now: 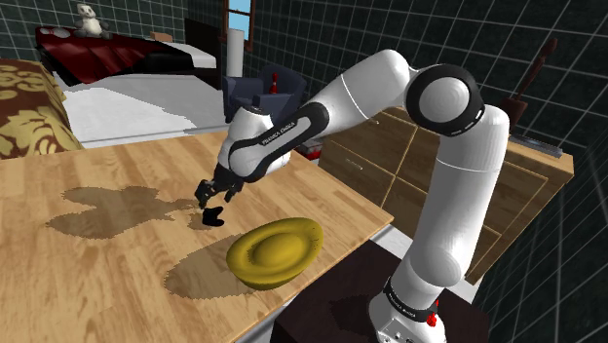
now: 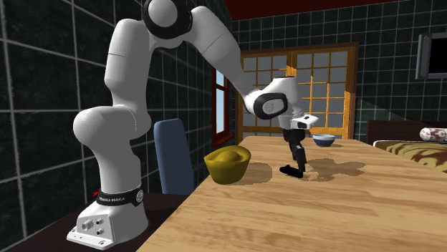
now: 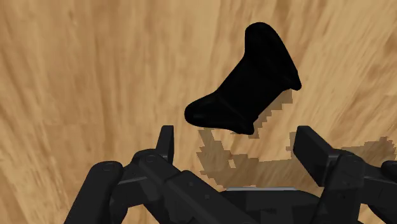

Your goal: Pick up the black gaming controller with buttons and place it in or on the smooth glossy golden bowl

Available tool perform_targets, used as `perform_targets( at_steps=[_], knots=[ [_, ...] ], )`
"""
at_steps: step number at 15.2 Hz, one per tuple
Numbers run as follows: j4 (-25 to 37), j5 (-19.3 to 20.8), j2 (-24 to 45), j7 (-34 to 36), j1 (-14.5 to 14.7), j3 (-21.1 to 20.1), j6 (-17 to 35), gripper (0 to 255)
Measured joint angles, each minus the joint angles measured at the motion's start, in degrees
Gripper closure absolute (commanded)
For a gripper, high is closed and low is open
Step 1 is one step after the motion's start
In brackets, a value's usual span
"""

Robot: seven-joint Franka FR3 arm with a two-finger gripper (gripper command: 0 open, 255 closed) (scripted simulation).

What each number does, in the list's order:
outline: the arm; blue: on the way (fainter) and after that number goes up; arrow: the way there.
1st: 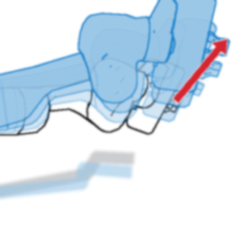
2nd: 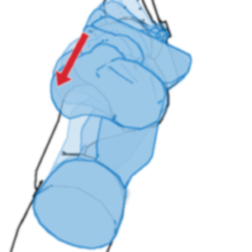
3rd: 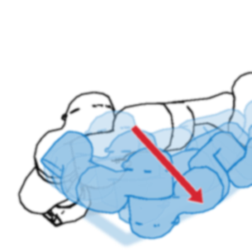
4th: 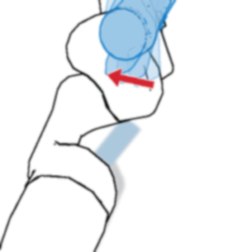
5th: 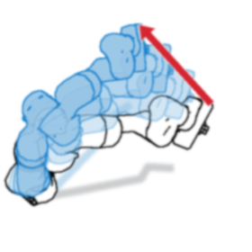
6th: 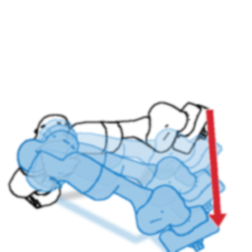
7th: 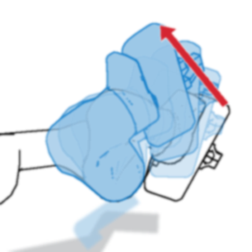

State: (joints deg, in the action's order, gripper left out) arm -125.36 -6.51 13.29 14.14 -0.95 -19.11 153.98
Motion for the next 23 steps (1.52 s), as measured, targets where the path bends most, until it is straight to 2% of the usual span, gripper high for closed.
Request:
perform_targets(
  at_steps=[2,5,12,13,23],
  knots=[
    [-0.49,-1.11,1.08,0.1,-0.21,-0.14,2.88,0],
    [0.11,-0.53,3.39,0.79,0.34,0.26,5.0,0],
    [0.4,-0.1,4.56,1.15,0.72,0.53,5.95,0],
    [0.4,-0.1,4.56,1.15,0.72,0.53,5.95,255],
    [0.41,-0.1,4.56,1.15,0.72,0.53,5.95,255]
  ],
)
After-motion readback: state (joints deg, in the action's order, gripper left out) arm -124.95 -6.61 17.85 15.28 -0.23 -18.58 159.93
